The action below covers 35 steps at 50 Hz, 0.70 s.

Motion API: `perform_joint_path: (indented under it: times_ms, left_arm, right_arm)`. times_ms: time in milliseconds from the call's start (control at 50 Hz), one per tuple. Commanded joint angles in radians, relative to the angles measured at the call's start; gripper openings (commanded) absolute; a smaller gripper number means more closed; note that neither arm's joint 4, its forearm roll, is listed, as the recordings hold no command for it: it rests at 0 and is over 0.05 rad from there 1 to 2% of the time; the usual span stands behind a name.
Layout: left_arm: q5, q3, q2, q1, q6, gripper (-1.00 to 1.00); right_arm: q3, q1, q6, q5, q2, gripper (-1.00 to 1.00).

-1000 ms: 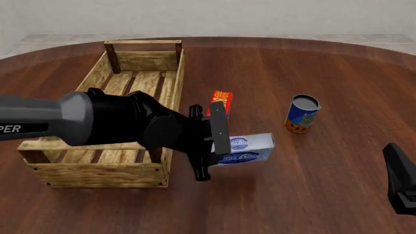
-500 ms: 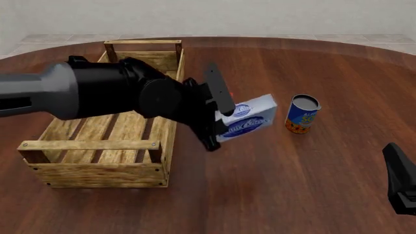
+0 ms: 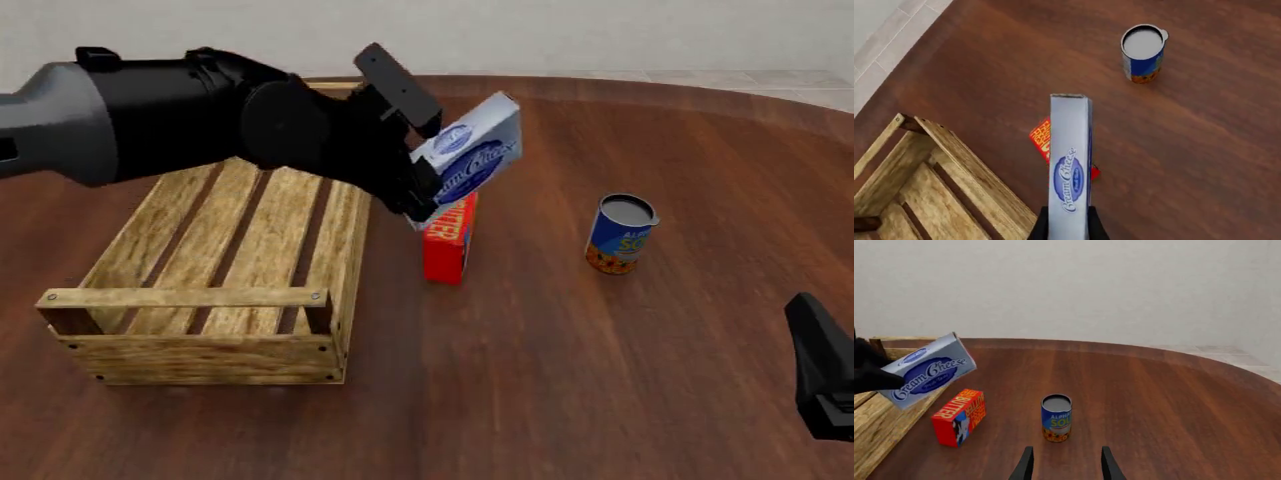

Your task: Pick up the cream cheese and put it in the tray.

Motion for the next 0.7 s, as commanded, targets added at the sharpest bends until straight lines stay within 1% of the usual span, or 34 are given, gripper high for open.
perform_joint_path:
  times_ms: [20,80,100,140,180,220,360,380,400,440,480,560,620,660,700]
  left_arm:
    - [0.003,-0.049,-0.006,0.065,-0.038,-1.0]
    - [0.005,-0.054,-0.012,0.072,-0.043,-1.0]
    - [0.009,-0.068,-0.005,0.088,-0.052,-1.0]
    - [-0.001,-0.061,-0.012,0.095,-0.032,-1.0]
    - [0.008,-0.081,-0.007,0.111,-0.057,-1.0]
    - [0.005,-0.082,-0.013,0.118,-0.044,-1.0]
    - [0.02,-0.117,-0.004,0.159,-0.051,-1.0]
    - [0.029,-0.126,-0.01,0.151,-0.083,-1.0]
    - [0.031,-0.126,-0.018,0.153,-0.076,-1.0]
    - [0.026,-0.136,-0.01,0.183,-0.057,-1.0]
    - [0.034,-0.148,-0.006,0.196,-0.066,-1.0]
    - [0.016,-0.127,-0.009,0.217,-0.037,-1.0]
    - [0.005,-0.127,-0.009,0.257,-0.017,-1.0]
    - [-0.003,-0.105,-0.023,0.251,-0.024,-1.0]
    - [-0.018,-0.081,-0.026,0.266,-0.006,-1.0]
  right_arm:
    - [0.0,0.0,-0.001,0.0,0.0,1.0]
    - [0.0,0.0,-0.001,0.0,0.0,1.0]
    - [0.0,0.0,-0.001,0.0,0.0,1.0]
    - [0.0,0.0,-0.001,0.0,0.0,1.0]
    - [0.0,0.0,-0.001,0.0,0.0,1.0]
    - [0.0,0.0,-0.001,0.0,0.0,1.0]
    - [0.0,0.0,0.0,0.0,0.001,1.0]
    - [0.0,0.0,0.0,0.0,0.001,1.0]
    - [0.0,-0.001,0.0,0.0,0.0,1.0]
    - [0.0,-0.001,0.0,0.0,0.0,1.0]
    - [0.0,-0.001,-0.001,0.0,0.0,1.0]
    - [0.0,-0.001,0.0,0.0,0.001,1.0]
    - [0.0,-0.001,0.0,0.0,0.001,1.0]
    - [0.0,0.0,-0.001,-0.001,0.001,1.0]
    - [0.0,0.0,-0.001,-0.001,0.001,1.0]
